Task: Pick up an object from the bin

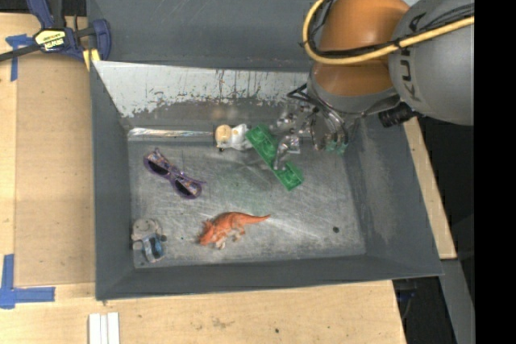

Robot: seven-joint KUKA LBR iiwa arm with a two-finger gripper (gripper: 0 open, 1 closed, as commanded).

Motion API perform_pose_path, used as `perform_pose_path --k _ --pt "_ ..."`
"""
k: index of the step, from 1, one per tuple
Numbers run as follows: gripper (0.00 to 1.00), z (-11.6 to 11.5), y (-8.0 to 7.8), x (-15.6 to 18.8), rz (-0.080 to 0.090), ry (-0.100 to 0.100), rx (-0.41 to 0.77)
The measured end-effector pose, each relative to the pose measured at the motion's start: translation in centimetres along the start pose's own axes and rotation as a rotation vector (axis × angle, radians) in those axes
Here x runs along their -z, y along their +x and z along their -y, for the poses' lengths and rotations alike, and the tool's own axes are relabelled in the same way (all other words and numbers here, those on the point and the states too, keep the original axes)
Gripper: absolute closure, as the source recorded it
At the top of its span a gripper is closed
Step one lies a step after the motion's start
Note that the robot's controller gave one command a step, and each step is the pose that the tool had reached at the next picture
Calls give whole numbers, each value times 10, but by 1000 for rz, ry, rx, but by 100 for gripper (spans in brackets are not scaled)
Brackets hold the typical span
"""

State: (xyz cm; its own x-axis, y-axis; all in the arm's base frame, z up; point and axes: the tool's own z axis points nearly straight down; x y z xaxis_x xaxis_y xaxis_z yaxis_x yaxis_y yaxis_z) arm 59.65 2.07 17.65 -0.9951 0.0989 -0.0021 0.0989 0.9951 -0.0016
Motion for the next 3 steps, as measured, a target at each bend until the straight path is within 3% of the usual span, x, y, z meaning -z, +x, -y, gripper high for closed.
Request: perform_pose_path --k 1,2,3 --pt "100 -4 8 39 2 -6 3" --pt "0 -33 -9 84 2 -3 -16" --pt "0 -32 -9 84 2 -2 -16"
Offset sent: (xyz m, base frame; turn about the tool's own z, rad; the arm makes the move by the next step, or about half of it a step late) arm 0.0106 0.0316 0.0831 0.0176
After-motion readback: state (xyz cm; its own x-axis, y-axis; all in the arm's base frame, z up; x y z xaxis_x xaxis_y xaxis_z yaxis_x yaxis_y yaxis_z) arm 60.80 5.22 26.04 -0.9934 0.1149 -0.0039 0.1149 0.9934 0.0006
